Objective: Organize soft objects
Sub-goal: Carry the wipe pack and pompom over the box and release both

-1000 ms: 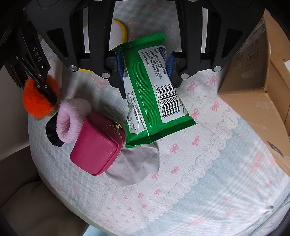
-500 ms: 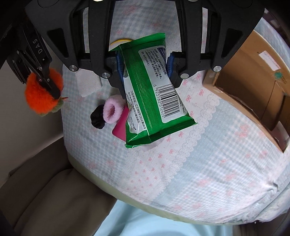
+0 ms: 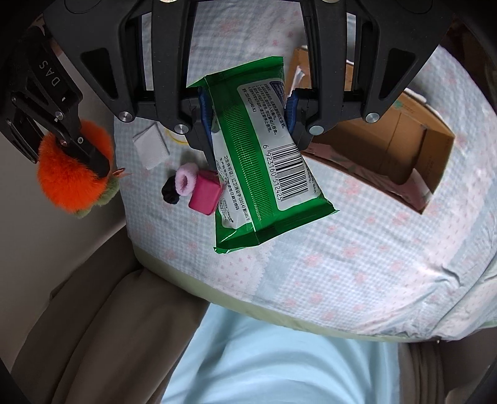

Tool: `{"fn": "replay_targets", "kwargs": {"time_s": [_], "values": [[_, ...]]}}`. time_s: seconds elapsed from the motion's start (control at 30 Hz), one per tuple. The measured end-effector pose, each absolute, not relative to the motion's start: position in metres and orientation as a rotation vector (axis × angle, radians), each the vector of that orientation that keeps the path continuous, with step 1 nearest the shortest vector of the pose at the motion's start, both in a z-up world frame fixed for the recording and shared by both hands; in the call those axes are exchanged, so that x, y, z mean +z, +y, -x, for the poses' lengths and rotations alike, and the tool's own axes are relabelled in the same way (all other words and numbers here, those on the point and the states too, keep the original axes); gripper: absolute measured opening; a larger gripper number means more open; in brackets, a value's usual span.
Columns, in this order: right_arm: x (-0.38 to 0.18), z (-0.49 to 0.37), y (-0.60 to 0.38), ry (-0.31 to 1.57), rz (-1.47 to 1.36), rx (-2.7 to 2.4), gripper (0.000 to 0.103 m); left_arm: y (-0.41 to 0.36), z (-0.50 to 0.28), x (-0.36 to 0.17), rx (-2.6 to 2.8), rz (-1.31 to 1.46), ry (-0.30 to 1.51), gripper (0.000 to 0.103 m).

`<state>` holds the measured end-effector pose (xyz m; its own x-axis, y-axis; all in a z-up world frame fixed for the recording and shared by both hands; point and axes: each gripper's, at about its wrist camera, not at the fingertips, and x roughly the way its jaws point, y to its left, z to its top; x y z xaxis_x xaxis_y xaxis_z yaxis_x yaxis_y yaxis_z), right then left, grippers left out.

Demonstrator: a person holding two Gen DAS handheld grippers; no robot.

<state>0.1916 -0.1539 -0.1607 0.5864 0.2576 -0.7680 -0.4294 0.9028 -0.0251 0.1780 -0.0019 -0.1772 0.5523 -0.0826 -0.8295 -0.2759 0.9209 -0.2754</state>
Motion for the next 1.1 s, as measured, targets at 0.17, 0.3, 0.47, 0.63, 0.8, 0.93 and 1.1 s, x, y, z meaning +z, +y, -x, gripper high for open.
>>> {"fn": "replay_targets", "kwargs": {"time_s": [0.17, 0.3, 0.47, 0.63, 0.8, 0.93, 1.1], "values": [[-0.166, -0.168, -0.105, 0.903, 0.164, 0.422, 0.034, 0.045, -0.155, -0.175, 0.11, 0.323, 1.012, 0.033], [-0.182, -0.161, -0.07, 0.973, 0.086, 0.389, 0.034, 0.086, -0.145, -0.188, 0.075, 0.254, 1.065, 0.033], [-0.209, -0.155, -0.028, 1.056, 0.025, 0.317, 0.034, 0.136, -0.144, -0.217, 0.009, 0.191, 1.153, 0.033], [-0.243, -0.154, 0.006, 1.141, -0.036, 0.247, 0.034, 0.163, -0.159, -0.257, -0.062, 0.096, 1.234, 0.033], [-0.286, -0.164, 0.024, 1.245, -0.112, 0.178, 0.034, 0.17, -0.172, -0.302, -0.136, -0.002, 1.323, 0.033], [-0.322, -0.174, 0.029, 1.326, -0.156, 0.138, 0.034, 0.171, -0.183, -0.34, -0.215, -0.065, 1.403, 0.033], [-0.363, -0.183, 0.029, 1.419, -0.174, 0.113, 0.034, 0.168, -0.198, -0.38, -0.256, -0.116, 1.493, 0.033]]}}
